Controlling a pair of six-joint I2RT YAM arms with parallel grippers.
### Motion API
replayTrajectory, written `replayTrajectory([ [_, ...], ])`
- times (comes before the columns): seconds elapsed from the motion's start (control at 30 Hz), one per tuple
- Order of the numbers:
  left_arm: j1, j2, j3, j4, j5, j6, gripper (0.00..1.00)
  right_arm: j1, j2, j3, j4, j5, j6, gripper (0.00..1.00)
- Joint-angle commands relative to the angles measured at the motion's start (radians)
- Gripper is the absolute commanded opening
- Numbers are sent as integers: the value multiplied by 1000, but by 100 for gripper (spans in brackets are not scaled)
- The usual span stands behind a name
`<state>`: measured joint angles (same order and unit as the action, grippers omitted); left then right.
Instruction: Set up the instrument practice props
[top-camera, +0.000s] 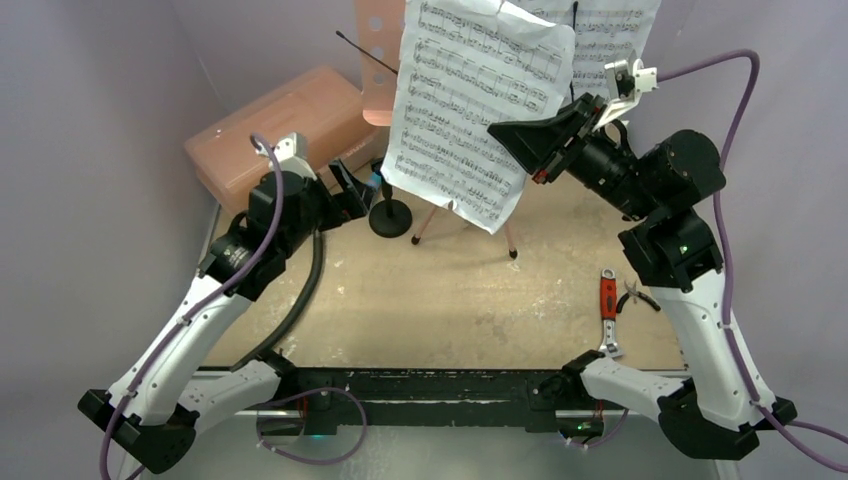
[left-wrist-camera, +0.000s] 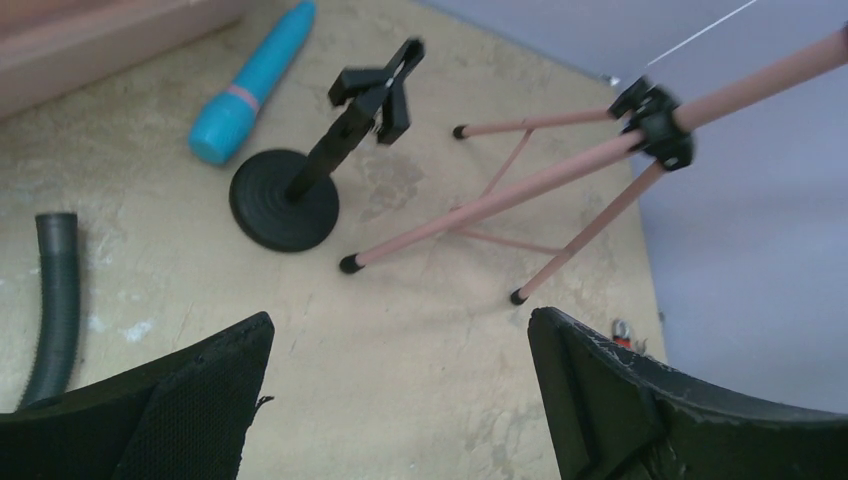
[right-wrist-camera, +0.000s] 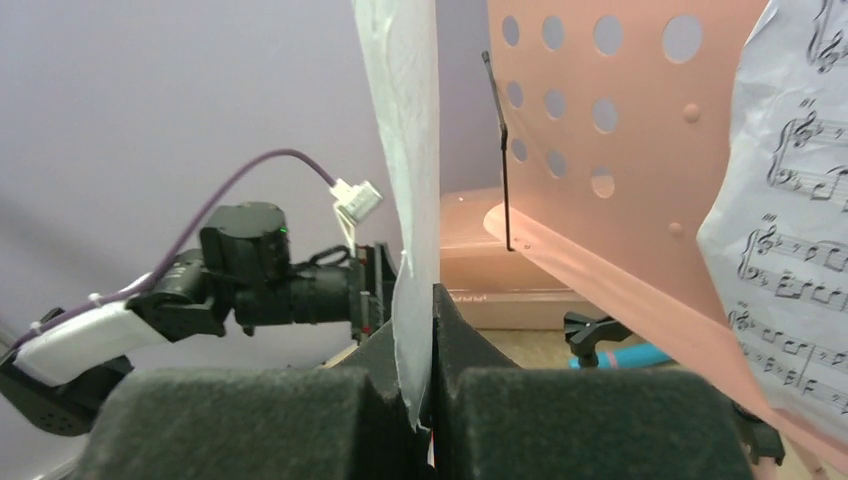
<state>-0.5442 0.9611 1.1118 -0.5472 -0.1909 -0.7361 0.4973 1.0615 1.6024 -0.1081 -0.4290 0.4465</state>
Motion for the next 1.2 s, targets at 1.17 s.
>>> replayTrajectory([
  [1.17,-1,399,719,332,162,-285,66,3,160,381,-106,299,-282,0],
])
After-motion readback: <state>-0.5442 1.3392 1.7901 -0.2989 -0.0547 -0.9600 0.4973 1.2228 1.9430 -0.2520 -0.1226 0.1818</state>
